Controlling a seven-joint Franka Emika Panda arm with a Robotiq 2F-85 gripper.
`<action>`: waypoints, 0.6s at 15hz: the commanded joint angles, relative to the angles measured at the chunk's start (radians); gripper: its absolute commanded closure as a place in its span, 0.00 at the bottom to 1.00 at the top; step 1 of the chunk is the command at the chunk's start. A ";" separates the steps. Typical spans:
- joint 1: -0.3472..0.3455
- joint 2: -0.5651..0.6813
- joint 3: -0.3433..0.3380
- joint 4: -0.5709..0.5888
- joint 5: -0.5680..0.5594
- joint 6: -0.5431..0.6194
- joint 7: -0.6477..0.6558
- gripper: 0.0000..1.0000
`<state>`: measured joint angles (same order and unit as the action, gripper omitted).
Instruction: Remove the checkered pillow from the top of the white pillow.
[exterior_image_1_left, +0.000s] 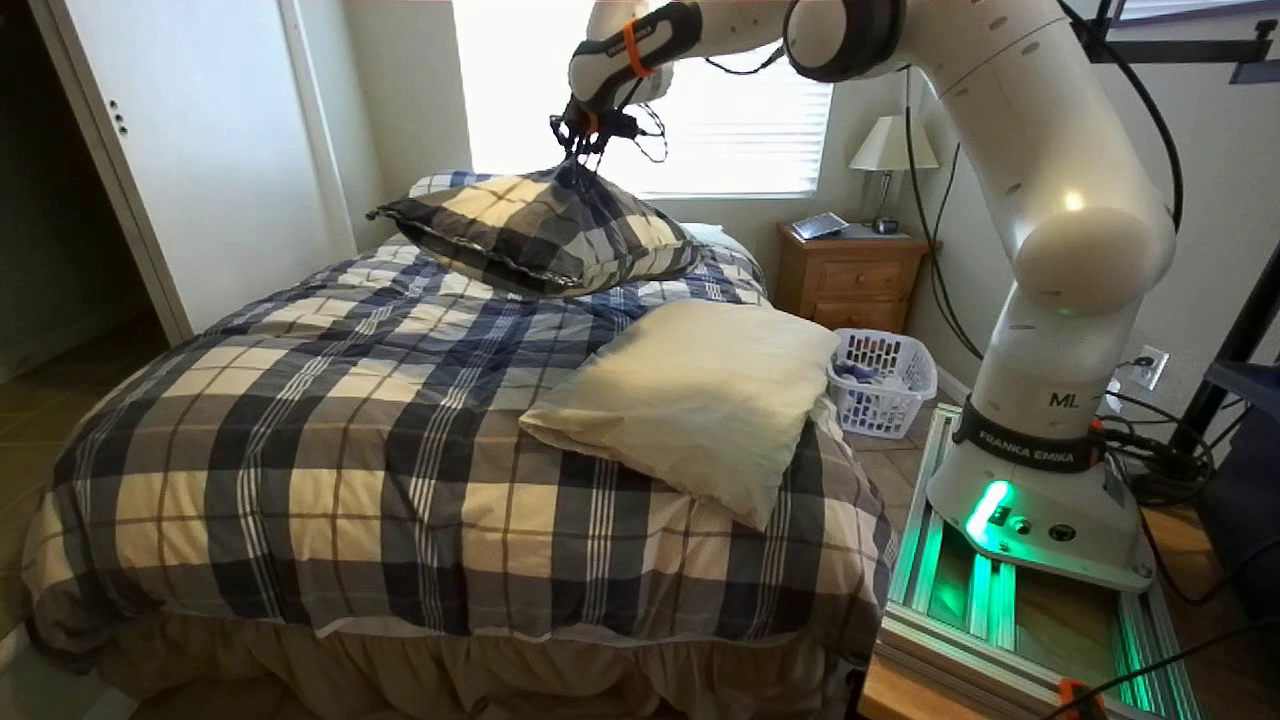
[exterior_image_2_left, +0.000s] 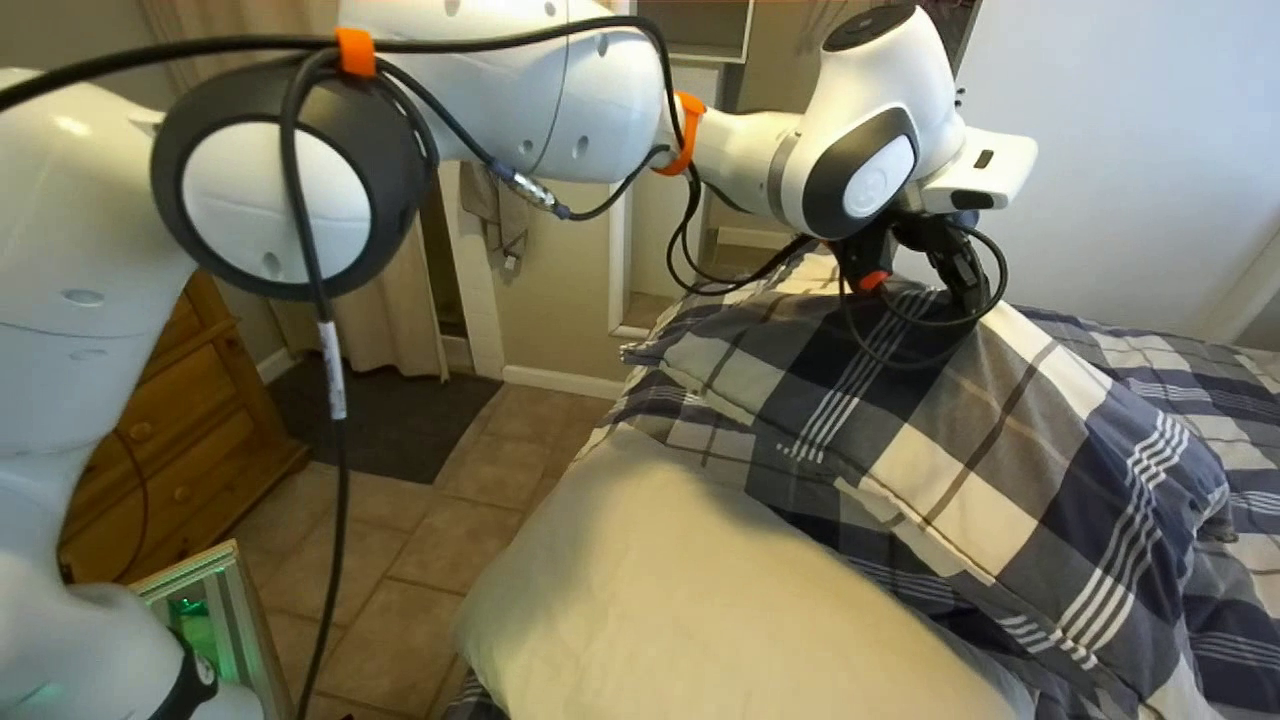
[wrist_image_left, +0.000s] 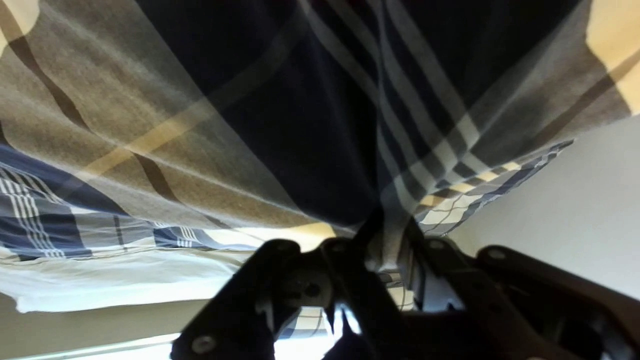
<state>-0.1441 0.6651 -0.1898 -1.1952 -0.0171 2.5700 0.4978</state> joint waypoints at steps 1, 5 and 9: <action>0.011 0.066 0.005 0.128 0.026 -0.018 -0.031 0.98; 0.026 0.113 0.007 0.172 0.023 -0.024 -0.029 0.98; 0.029 0.146 0.007 0.206 0.027 -0.029 -0.022 0.98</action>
<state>-0.1125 0.7801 -0.1789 -1.0838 -0.0170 2.5504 0.4901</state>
